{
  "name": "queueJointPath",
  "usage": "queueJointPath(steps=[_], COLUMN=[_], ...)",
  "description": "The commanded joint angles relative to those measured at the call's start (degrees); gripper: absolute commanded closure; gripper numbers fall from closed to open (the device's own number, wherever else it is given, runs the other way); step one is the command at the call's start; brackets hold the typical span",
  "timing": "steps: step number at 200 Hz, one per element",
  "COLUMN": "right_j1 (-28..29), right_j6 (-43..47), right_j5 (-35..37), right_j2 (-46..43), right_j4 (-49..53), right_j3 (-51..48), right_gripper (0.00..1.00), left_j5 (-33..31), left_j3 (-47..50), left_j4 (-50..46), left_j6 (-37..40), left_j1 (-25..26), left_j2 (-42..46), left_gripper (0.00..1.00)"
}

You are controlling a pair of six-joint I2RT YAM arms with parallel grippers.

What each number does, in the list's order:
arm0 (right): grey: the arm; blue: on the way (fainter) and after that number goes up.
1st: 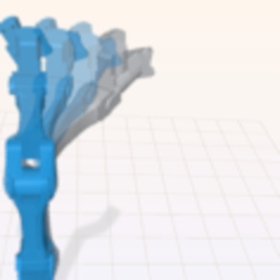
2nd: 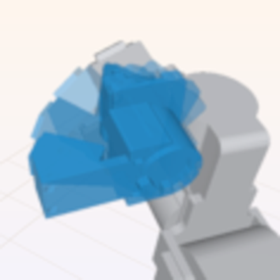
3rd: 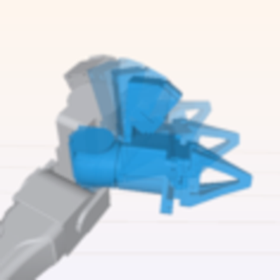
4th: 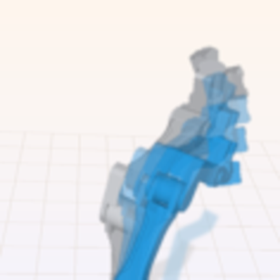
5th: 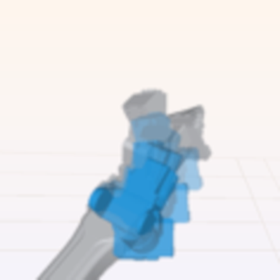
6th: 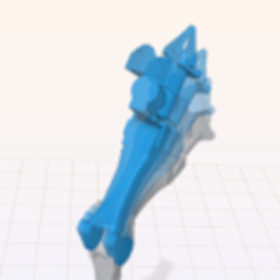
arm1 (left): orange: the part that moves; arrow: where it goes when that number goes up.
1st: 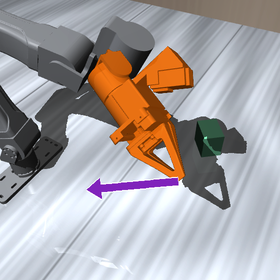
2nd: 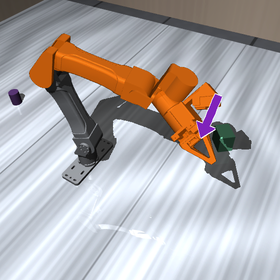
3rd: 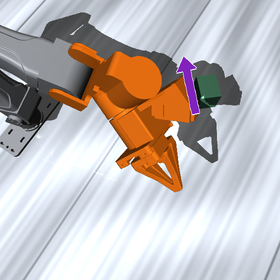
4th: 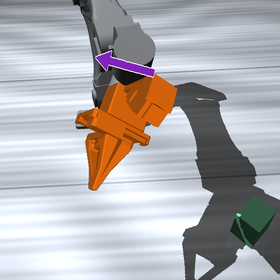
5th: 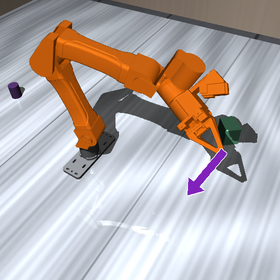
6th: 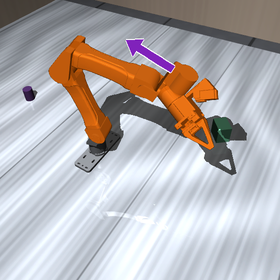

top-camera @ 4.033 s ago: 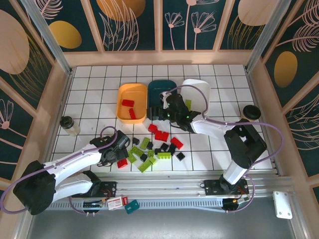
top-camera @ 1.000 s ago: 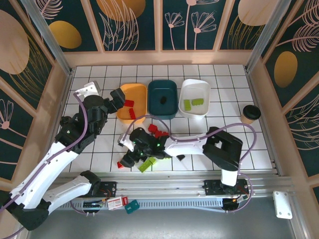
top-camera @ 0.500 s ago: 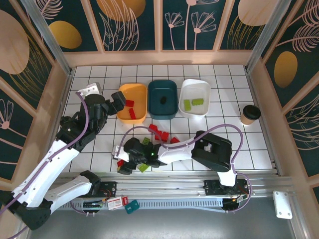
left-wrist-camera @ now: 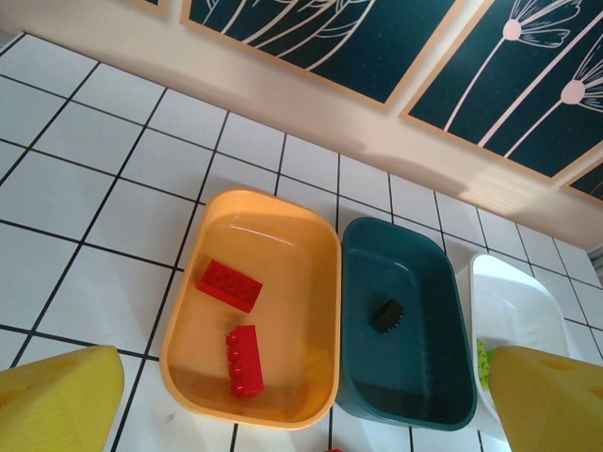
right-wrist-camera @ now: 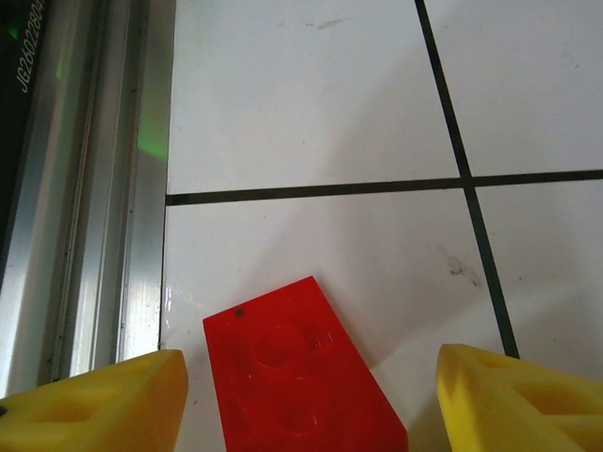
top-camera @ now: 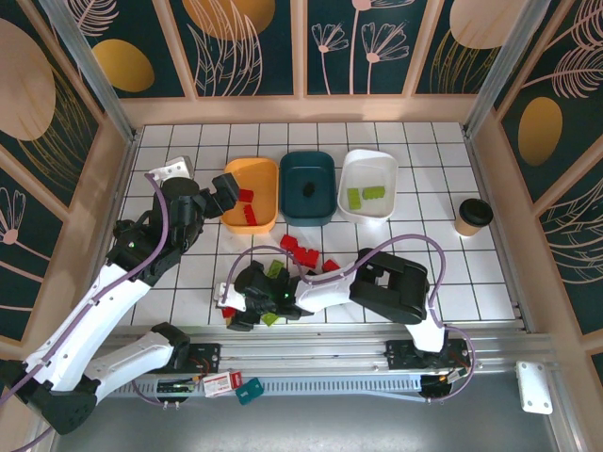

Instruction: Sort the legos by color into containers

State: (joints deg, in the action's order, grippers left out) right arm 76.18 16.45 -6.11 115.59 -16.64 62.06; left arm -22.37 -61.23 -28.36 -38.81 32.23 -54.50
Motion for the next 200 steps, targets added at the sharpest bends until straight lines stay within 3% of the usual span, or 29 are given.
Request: queueJointPath(steps=[1,45,105,152,200], right_j1=[-0.2,-0.4,-1.6,-3.8,-11.7], right_j6=[1.0,0.8,-0.4,-4.3,-17.8], right_j5=[-1.3,-2.4,-3.3,-3.3,-14.2], right_j2=[1.7,2.1,0.1,-4.3,-12.4], right_j4=[-1.2,-2.4,-4.9,-11.1,-22.7], right_j3=[-0.6,-1.2,-3.1,-6.6,-14.0], right_gripper=[0.33,0.41,0.66,0.74,0.76], left_j5=[0.9,2.2,2.6,1.2,0.1], left_j3=[0.1,0.7,1.2,2.0,3.5], left_j4=[0.1,1.4,1.7,1.9,3.0], left_j6=[-0.1,0.0,-0.2,-0.3,-0.2], left_j1=[-0.3,-0.3,-0.3,-0.4,-0.4], left_j2=[-0.4,-0.6,-1.1,-1.1,-0.7], left_gripper=[0.01,0.01,0.01,0.01,0.01])
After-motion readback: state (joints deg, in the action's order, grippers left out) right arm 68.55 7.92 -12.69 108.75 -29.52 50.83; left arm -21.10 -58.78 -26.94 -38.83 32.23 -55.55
